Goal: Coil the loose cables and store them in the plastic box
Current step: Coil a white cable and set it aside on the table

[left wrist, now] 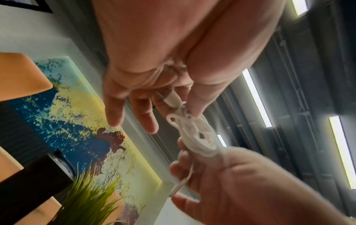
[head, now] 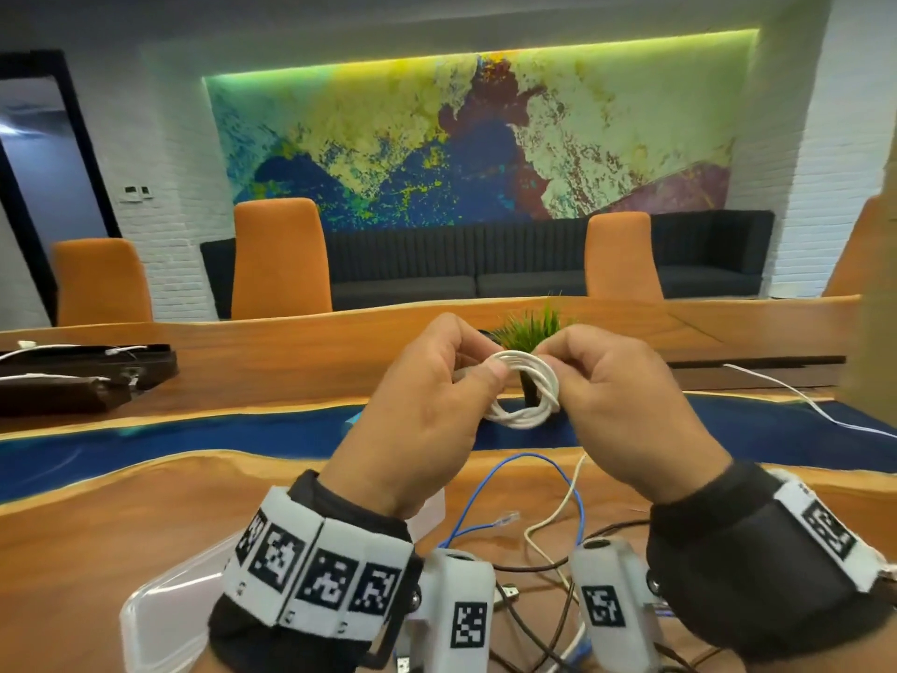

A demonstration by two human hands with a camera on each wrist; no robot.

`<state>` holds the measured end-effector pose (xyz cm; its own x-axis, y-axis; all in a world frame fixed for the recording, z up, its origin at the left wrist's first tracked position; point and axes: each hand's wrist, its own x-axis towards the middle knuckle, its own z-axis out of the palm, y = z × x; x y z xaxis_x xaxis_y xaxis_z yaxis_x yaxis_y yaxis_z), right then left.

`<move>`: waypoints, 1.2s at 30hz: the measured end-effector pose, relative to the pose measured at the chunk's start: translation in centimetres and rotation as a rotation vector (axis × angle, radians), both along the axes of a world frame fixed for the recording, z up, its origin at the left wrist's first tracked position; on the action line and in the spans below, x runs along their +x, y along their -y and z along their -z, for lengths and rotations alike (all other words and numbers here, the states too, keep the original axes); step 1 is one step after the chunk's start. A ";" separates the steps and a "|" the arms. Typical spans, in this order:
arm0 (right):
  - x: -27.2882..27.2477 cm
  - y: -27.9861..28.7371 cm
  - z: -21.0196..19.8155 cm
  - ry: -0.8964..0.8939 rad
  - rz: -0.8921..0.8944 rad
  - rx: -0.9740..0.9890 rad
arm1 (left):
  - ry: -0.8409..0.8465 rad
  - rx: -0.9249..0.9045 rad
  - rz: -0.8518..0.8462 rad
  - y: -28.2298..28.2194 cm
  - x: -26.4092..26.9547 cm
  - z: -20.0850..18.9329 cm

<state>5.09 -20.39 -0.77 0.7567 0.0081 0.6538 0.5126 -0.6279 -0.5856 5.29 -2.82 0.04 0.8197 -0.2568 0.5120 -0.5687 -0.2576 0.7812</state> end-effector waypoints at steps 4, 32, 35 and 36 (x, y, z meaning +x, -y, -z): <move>-0.1 -0.2 -0.1 0.005 -0.062 0.111 | 0.007 -0.191 -0.047 0.8 0.2 0.5; -0.5 -1.0 0.3 0.095 -0.016 -0.290 | -0.102 -0.224 -0.063 0.6 0.5 0.8; -0.4 -0.3 -0.1 -0.241 -0.293 0.161 | 0.089 -0.030 -0.038 0.6 0.5 1.0; -0.4 0.0 -0.2 -0.377 -0.404 0.395 | 0.134 0.028 -0.023 0.5 0.5 0.9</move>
<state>4.71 -20.35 -0.53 0.9211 0.1529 0.3580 0.3781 -0.1324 -0.9163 5.80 -3.34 -0.86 0.7503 -0.2544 0.6102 -0.6611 -0.2923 0.6910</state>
